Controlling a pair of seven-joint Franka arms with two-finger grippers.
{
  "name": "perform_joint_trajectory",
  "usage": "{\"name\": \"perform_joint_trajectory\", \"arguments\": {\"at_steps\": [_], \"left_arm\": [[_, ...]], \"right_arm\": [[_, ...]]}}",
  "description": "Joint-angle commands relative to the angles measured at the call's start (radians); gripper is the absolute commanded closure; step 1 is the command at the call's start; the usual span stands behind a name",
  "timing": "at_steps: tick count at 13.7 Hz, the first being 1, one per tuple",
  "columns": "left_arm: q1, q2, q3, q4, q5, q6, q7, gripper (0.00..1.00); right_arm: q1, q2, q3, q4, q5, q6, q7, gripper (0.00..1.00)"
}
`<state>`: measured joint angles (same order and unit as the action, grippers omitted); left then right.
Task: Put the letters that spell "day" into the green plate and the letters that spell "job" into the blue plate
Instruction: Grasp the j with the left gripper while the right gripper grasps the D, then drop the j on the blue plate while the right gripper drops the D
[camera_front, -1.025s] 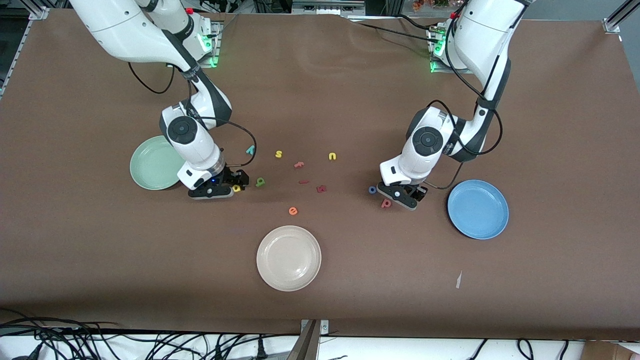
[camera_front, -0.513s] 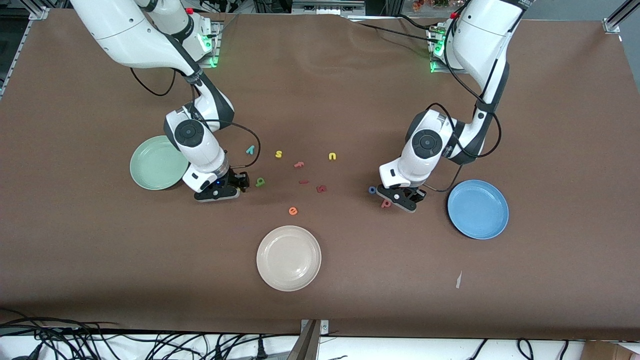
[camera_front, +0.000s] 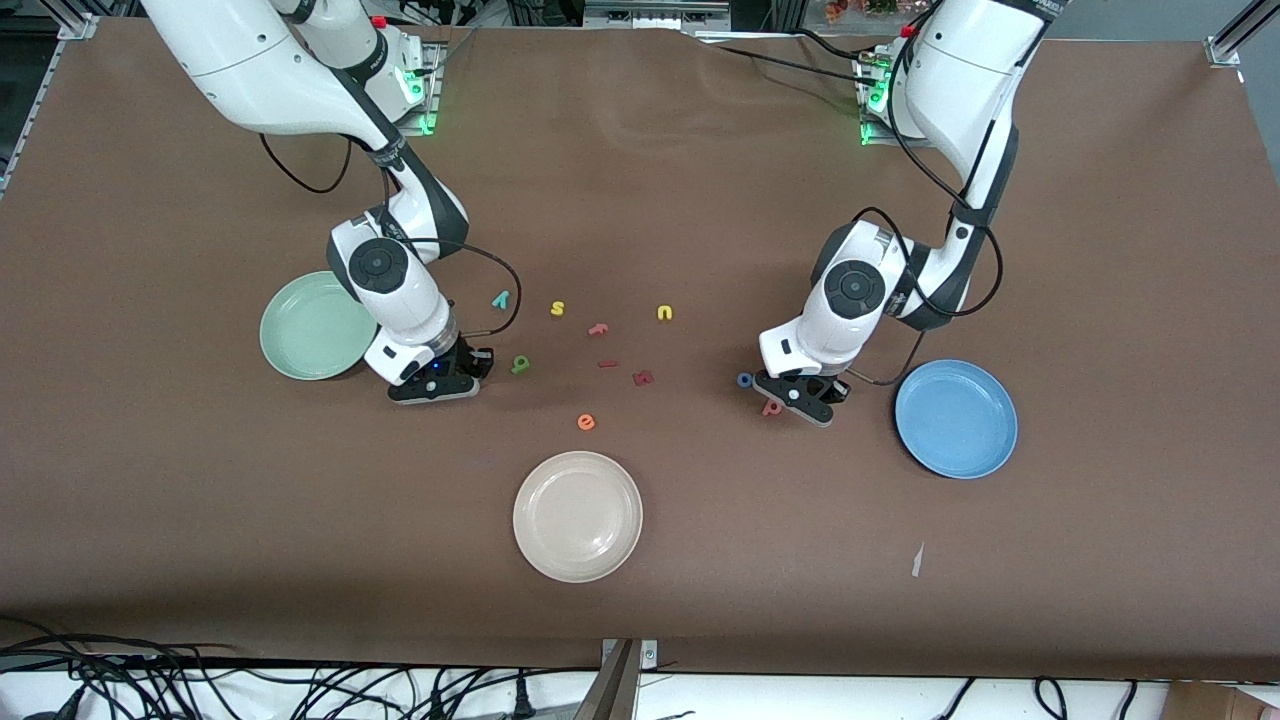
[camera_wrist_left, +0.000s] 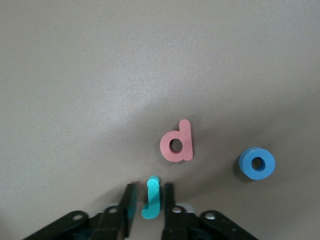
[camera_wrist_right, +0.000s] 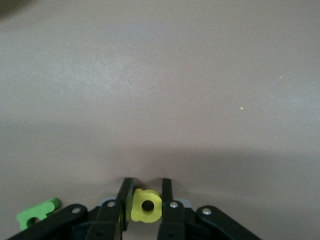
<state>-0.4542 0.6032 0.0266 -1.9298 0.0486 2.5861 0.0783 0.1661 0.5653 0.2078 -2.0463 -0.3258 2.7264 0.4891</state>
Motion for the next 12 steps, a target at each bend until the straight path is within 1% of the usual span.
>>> {"name": "perform_joint_trajectory", "arguments": {"at_steps": [1, 3, 4, 6, 7, 9, 10, 11, 12], "left_arm": [[-0.008, 0.015, 0.01, 0.023, 0.033, 0.0, 0.005, 1.0], [-0.008, 0.013, 0.01, 0.023, 0.033, 0.0, 0.005, 1.0], [-0.008, 0.01, 0.01, 0.023, 0.033, 0.0, 0.005, 1.0], [-0.008, -0.008, 0.012, 0.023, 0.034, -0.003, 0.008, 1.0], [-0.008, -0.022, 0.015, 0.023, 0.033, -0.007, 0.015, 1.0], [0.002, -0.062, 0.044, 0.018, 0.034, -0.012, 0.037, 1.0], [0.011, -0.083, 0.049, 0.011, 0.034, -0.026, 0.037, 1.0], [0.028, -0.106, 0.049, 0.008, 0.034, -0.055, 0.038, 1.0], [0.043, -0.127, 0.049, 0.006, 0.034, -0.085, 0.038, 1.0]], "right_arm": [[0.004, 0.016, -0.002, 0.011, -0.013, -0.005, -0.007, 0.86], [-0.004, 0.008, -0.002, 0.031, -0.013, -0.037, -0.014, 0.87], [-0.005, 0.001, -0.002, 0.064, -0.013, -0.106, -0.018, 0.86], [-0.005, -0.062, -0.001, 0.095, -0.007, -0.244, -0.046, 0.87], [-0.008, -0.096, -0.005, 0.084, -0.007, -0.272, -0.081, 0.86], [-0.011, -0.181, -0.031, 0.036, -0.006, -0.327, -0.186, 0.86], [-0.011, -0.212, -0.065, 0.009, -0.007, -0.327, -0.242, 0.86], [-0.011, -0.25, -0.108, -0.03, -0.001, -0.321, -0.32, 0.87], [-0.013, -0.289, -0.135, -0.079, 0.008, -0.317, -0.383, 0.87]]}}
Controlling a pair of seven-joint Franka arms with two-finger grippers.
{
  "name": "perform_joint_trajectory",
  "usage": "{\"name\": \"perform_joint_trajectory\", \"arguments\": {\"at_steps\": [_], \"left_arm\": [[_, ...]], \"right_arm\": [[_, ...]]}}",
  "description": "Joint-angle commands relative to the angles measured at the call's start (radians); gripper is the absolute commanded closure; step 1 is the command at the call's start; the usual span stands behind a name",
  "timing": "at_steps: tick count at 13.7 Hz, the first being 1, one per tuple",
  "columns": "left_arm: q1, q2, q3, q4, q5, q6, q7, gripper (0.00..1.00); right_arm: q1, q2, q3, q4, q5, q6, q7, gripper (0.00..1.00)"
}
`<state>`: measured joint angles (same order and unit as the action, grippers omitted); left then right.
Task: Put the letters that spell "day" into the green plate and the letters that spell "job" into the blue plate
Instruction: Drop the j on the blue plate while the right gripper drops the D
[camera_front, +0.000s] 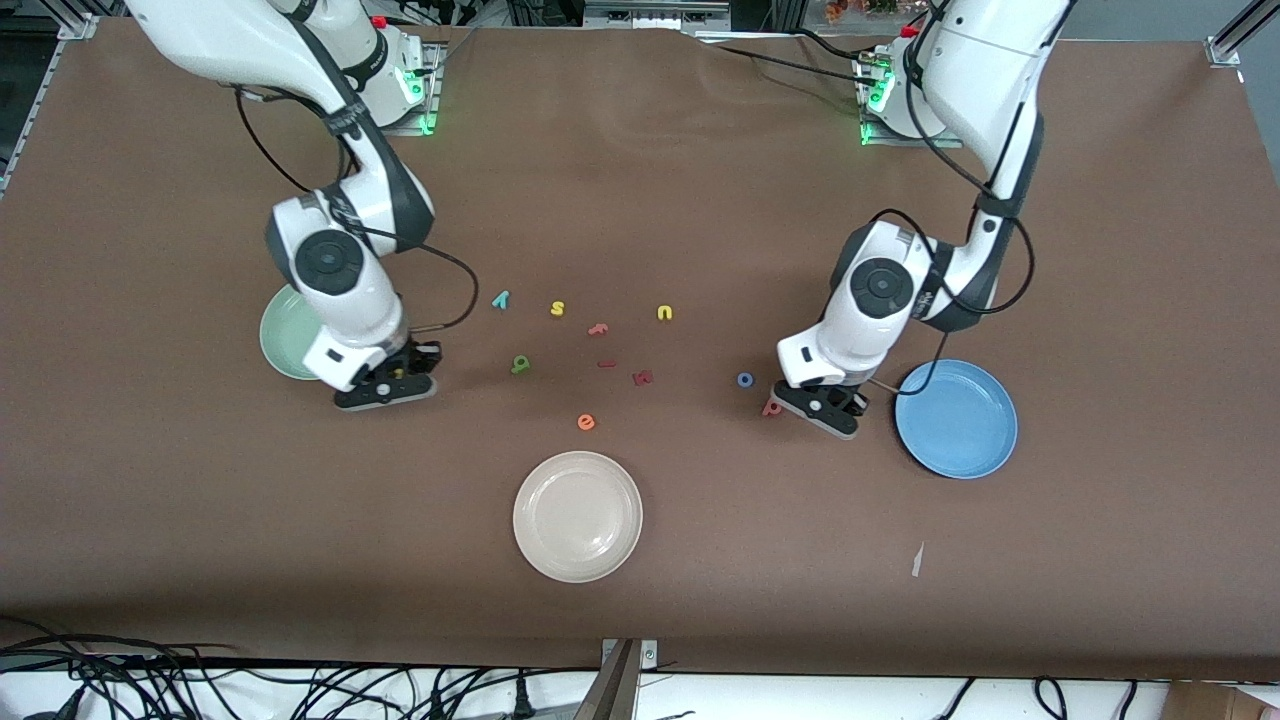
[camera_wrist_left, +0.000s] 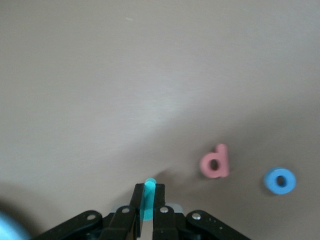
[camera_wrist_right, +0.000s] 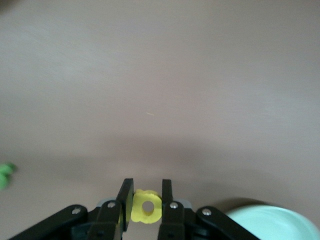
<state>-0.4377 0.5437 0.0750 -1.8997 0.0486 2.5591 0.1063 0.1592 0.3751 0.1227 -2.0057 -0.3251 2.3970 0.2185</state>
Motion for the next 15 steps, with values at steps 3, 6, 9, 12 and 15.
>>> {"name": "perform_joint_trajectory", "arguments": {"at_steps": [3, 6, 9, 12, 15], "left_arm": [[0.091, -0.128, 0.0, -0.058, 0.034, -0.106, 0.088, 1.0], [0.194, -0.151, 0.002, -0.091, 0.034, -0.106, 0.254, 1.0], [0.243, -0.14, 0.003, -0.094, 0.033, -0.103, 0.299, 0.84], [0.24, -0.133, 0.002, -0.087, 0.031, -0.099, 0.29, 0.22], [0.203, -0.111, -0.004, -0.076, 0.017, -0.092, 0.277, 0.2]], "right_arm": [[-0.006, -0.192, -0.139, -0.286, 0.046, 0.104, -0.232, 0.86], [-0.007, -0.197, -0.23, -0.396, 0.047, 0.238, -0.303, 0.86], [-0.006, -0.179, -0.244, -0.426, 0.051, 0.284, -0.284, 0.0], [-0.004, -0.186, -0.244, -0.424, 0.052, 0.278, -0.286, 0.0], [-0.003, -0.202, -0.178, -0.418, 0.054, 0.263, -0.192, 0.0]]}}
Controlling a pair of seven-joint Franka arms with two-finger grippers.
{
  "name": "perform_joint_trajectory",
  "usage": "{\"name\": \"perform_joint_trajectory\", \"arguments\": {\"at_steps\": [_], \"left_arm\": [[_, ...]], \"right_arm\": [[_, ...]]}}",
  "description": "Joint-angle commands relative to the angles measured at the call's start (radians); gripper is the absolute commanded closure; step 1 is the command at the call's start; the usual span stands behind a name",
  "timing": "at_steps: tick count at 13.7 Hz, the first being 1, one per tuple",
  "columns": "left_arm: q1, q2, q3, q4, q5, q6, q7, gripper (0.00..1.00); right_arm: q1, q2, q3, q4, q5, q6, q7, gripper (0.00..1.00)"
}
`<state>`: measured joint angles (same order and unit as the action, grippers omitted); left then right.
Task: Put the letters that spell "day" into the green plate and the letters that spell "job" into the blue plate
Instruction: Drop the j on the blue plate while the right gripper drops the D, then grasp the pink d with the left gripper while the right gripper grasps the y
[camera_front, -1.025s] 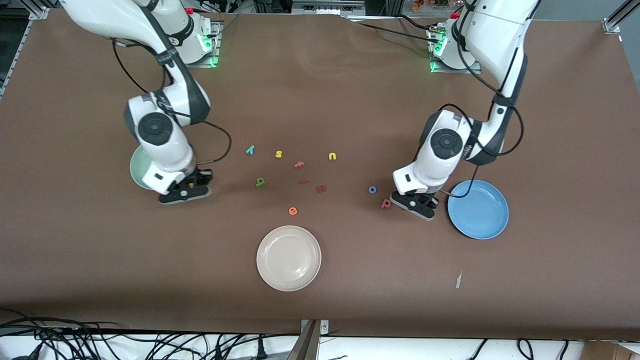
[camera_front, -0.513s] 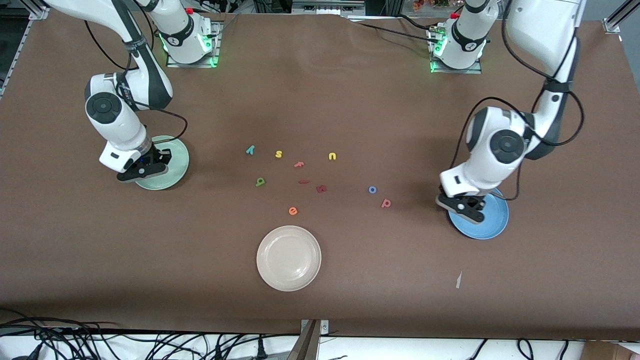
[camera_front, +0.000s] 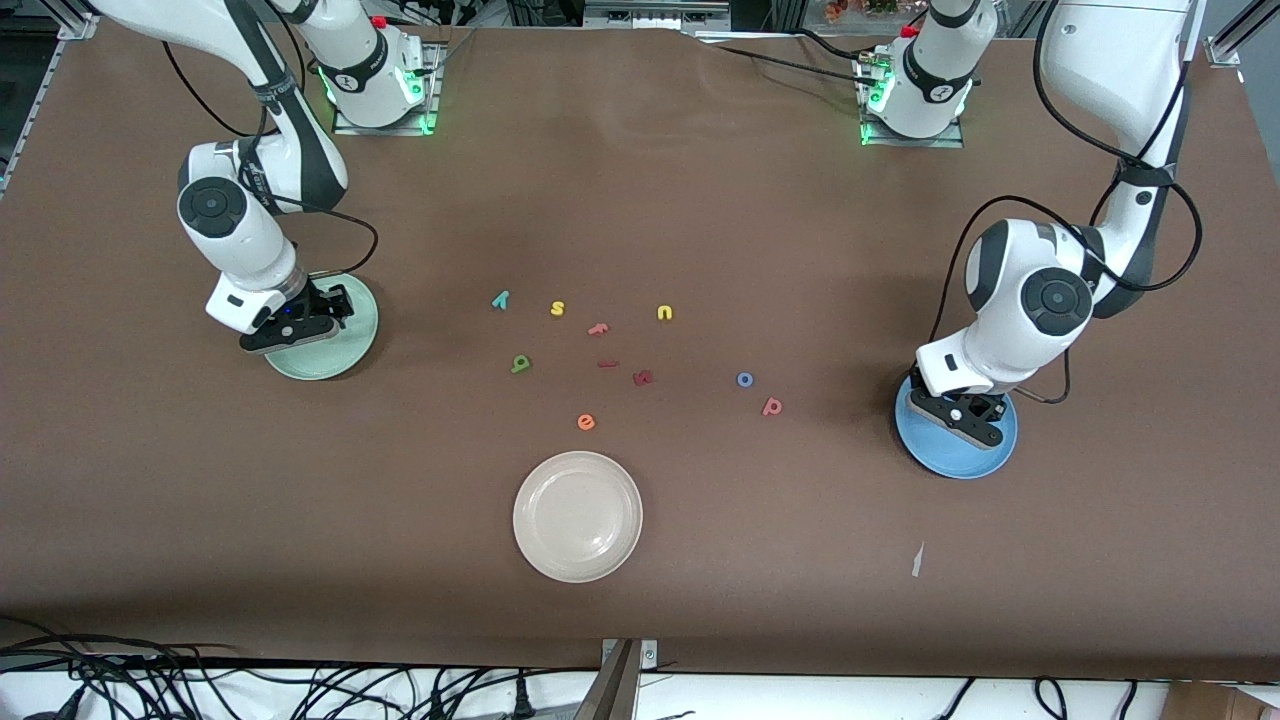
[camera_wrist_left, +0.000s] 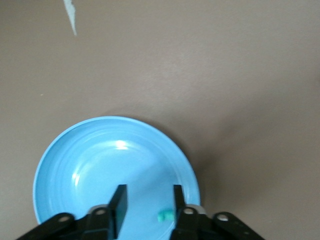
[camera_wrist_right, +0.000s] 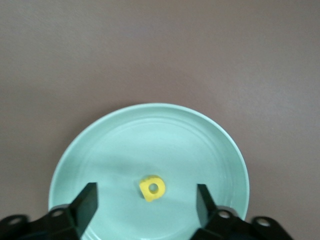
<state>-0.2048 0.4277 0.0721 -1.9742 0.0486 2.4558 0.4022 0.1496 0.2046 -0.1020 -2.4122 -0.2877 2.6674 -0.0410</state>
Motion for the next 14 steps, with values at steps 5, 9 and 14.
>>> {"name": "perform_joint_trajectory", "arguments": {"at_steps": [5, 9, 14], "left_arm": [[-0.215, 0.13, -0.005, 0.093, -0.099, 0.095, -0.161, 0.2], [-0.274, 0.203, -0.005, 0.132, -0.101, 0.158, -0.279, 0.2], [-0.312, 0.244, -0.005, 0.169, -0.099, 0.16, -0.381, 0.2]], "right_arm": [[0.007, -0.037, 0.267, 0.001, 0.015, -0.072, 0.621, 0.0], [0.065, 0.022, 0.395, 0.018, 0.007, -0.047, 1.016, 0.0], [0.084, 0.108, 0.395, 0.037, -0.004, 0.034, 1.072, 0.0]]}}
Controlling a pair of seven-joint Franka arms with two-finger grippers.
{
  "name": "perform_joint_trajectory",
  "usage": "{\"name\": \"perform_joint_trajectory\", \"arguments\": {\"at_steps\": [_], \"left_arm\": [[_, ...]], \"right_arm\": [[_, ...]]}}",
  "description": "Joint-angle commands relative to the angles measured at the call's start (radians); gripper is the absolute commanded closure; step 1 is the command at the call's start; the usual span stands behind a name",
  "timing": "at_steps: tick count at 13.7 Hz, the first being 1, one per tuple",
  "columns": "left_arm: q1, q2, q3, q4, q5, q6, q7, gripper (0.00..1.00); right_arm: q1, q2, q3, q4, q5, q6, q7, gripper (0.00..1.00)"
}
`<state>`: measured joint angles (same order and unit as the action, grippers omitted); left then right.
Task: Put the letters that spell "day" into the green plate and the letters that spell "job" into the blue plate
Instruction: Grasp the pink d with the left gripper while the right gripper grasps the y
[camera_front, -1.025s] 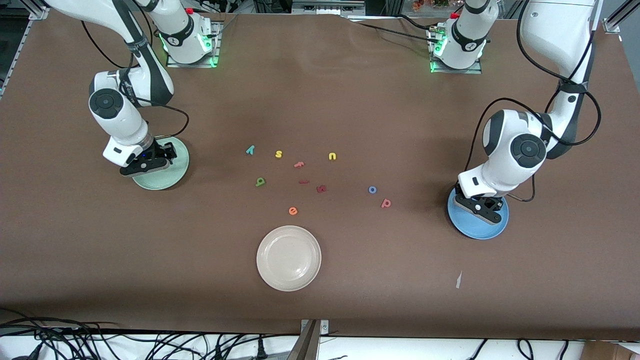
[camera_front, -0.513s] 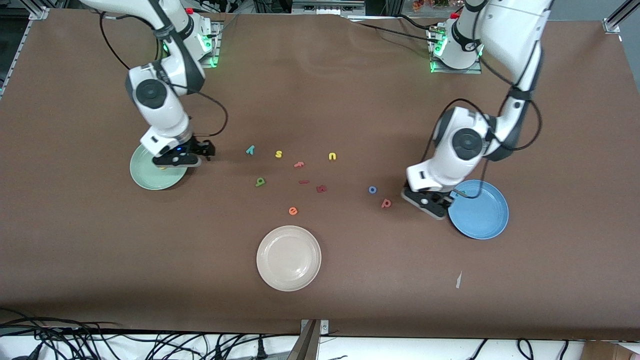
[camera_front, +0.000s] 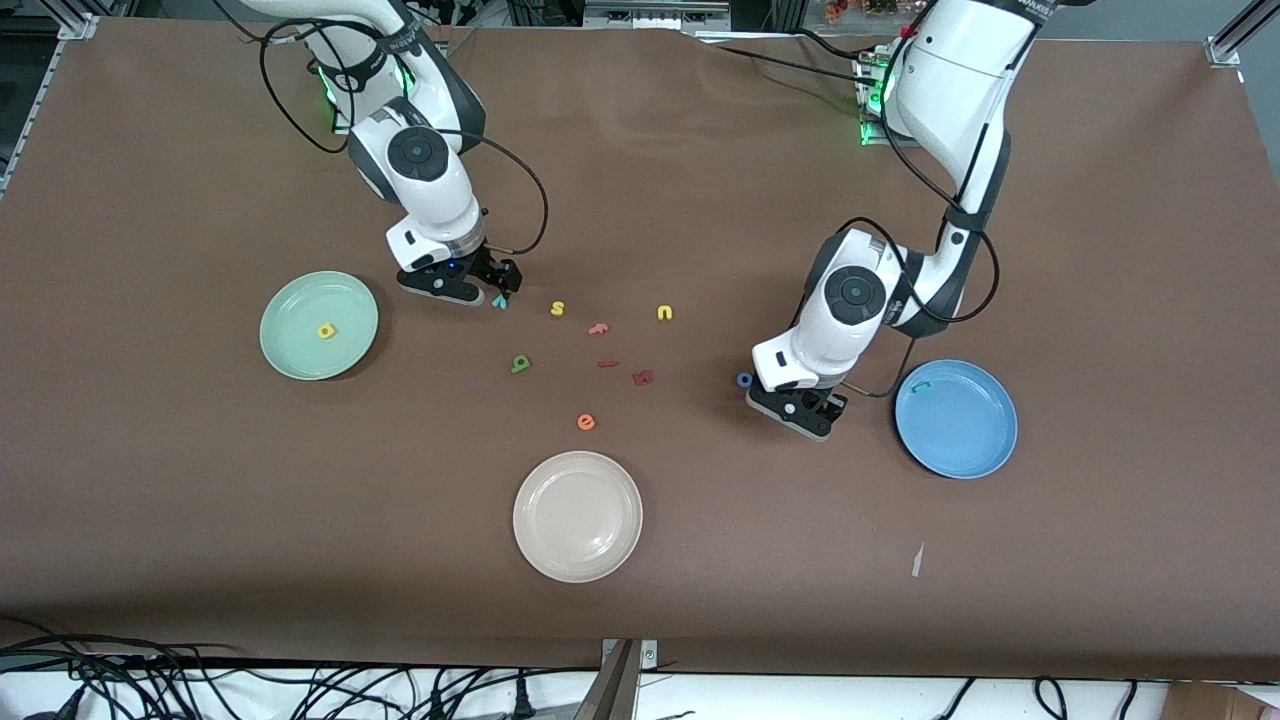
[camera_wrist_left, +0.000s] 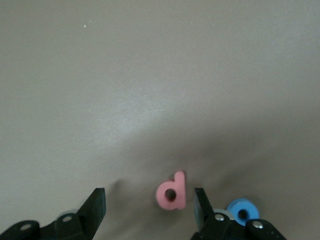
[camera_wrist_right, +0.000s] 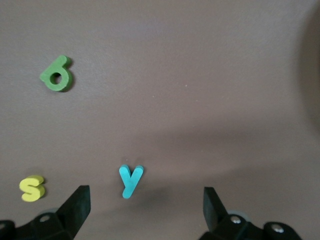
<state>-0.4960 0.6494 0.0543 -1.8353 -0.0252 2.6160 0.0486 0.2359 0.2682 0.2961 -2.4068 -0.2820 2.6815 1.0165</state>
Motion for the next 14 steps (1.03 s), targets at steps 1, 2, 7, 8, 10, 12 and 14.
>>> {"name": "perform_joint_trajectory", "arguments": {"at_steps": [1, 2, 7, 8, 10, 12, 14], "left_arm": [[-0.022, 0.029, 0.013, 0.03, -0.025, -0.001, -0.027, 0.2], [-0.025, 0.032, 0.013, 0.03, -0.025, 0.001, -0.027, 0.2], [-0.029, 0.038, 0.013, 0.03, -0.015, 0.001, -0.027, 0.41], [-0.029, 0.039, 0.013, 0.03, -0.013, 0.001, -0.024, 0.5], [-0.029, 0.041, 0.013, 0.03, -0.013, 0.001, -0.021, 0.59], [-0.032, 0.042, 0.013, 0.03, -0.015, 0.001, -0.019, 0.67], [-0.032, 0.042, 0.013, 0.03, -0.013, 0.001, -0.018, 0.84]], "right_arm": [[0.0, 0.058, -0.003, 0.044, -0.011, 0.02, 0.013, 0.0], [0.002, 0.072, -0.003, 0.054, -0.012, 0.02, 0.014, 0.0], [0.002, 0.094, -0.005, 0.055, -0.046, 0.021, 0.016, 0.2], [0.005, 0.094, -0.003, 0.055, -0.049, 0.021, 0.017, 0.29], [0.017, 0.098, -0.005, 0.055, -0.049, 0.021, 0.017, 0.31], [0.017, 0.114, -0.005, 0.058, -0.048, 0.024, 0.017, 0.31], [0.017, 0.12, -0.005, 0.066, -0.049, 0.026, 0.017, 0.31]]}}
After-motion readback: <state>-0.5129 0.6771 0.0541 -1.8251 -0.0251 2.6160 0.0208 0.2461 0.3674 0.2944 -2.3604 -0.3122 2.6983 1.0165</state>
